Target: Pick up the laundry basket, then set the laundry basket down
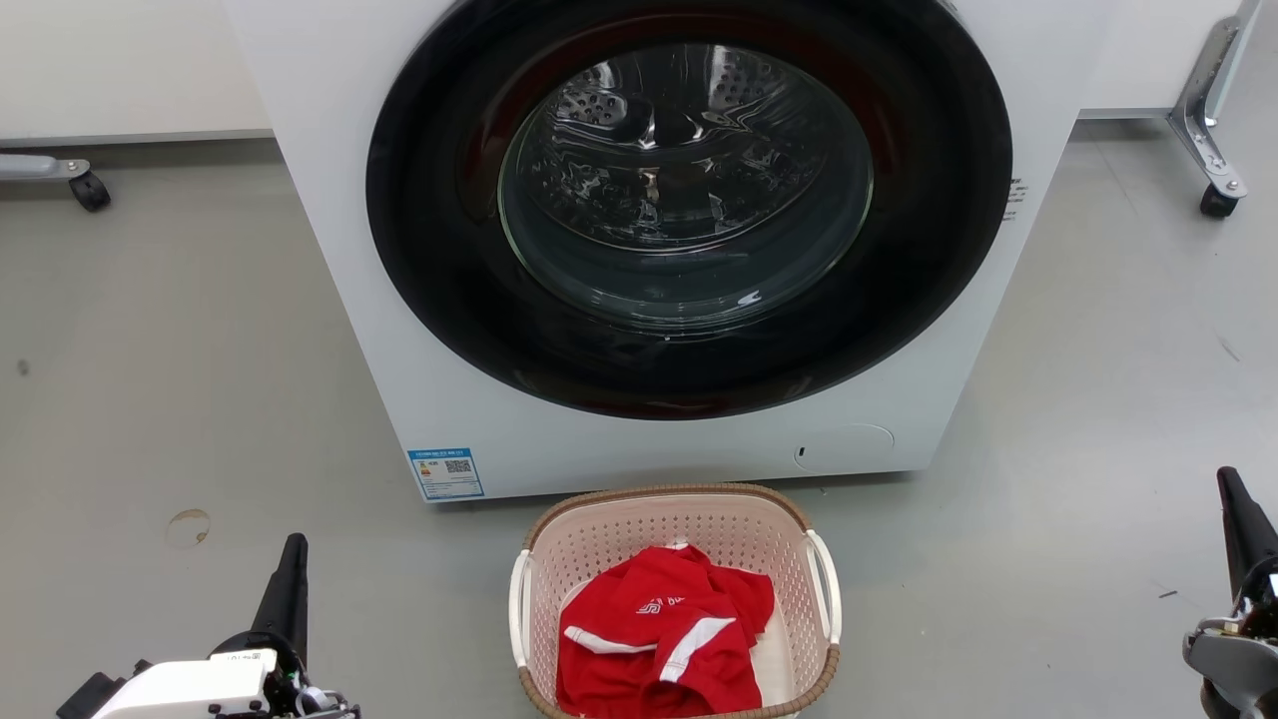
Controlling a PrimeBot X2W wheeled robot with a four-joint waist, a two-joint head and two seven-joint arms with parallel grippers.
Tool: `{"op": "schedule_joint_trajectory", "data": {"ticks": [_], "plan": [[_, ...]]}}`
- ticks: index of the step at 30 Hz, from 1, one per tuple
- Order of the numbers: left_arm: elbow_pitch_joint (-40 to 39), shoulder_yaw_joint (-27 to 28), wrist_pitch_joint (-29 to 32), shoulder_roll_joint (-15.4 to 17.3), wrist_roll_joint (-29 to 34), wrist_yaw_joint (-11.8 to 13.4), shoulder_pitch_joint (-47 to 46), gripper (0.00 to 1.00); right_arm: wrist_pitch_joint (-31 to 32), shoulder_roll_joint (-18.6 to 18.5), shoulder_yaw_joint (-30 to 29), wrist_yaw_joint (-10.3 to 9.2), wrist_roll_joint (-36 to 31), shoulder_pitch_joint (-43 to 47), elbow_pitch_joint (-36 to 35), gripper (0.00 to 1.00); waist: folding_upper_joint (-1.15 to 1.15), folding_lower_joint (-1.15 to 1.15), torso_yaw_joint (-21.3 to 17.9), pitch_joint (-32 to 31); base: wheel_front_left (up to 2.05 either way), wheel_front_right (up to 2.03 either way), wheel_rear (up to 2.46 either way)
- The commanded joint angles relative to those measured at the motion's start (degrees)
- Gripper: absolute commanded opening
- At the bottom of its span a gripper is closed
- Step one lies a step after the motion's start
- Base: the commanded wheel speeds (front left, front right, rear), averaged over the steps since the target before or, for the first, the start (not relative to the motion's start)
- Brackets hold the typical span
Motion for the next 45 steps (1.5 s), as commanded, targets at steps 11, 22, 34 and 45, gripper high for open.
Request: {"op": "schedule_joint_trajectory", "data": {"ticks": [11, 22, 34, 45], "plan": [[-1.34, 1.9, 0.4, 0.47, -0.32, -0.62, -3.15, 0.0, 0.42, -1.44, 0.92, 0.28, 0.28, -2.77, -1.53, 0.0, 0.0, 0.0, 0.0, 0.0, 0.0, 0.0, 0.0], [-1.35, 1.92, 0.41, 0.46, -0.31, -0.62, -3.15, 0.0, 0.42, -1.44, 0.92, 0.28, 0.28, -2.77, -1.53, 0.0, 0.0, 0.0, 0.0, 0.0, 0.0, 0.0, 0.0], [-1.35, 1.94, 0.42, 0.45, -0.3, -0.62, -3.15, 0.0, 0.42, -1.44, 0.91, 0.28, 0.28, -2.77, -1.53, 0.0, 0.0, 0.0, 0.0, 0.0, 0.0, 0.0, 0.0], [-1.35, 1.95, 0.43, 0.44, -0.28, -0.62, -3.15, 0.0, 0.42, -1.43, 0.91, 0.28, 0.28, -2.77, -1.53, 0.0, 0.0, 0.0, 0.0, 0.0, 0.0, 0.0, 0.0]]}}
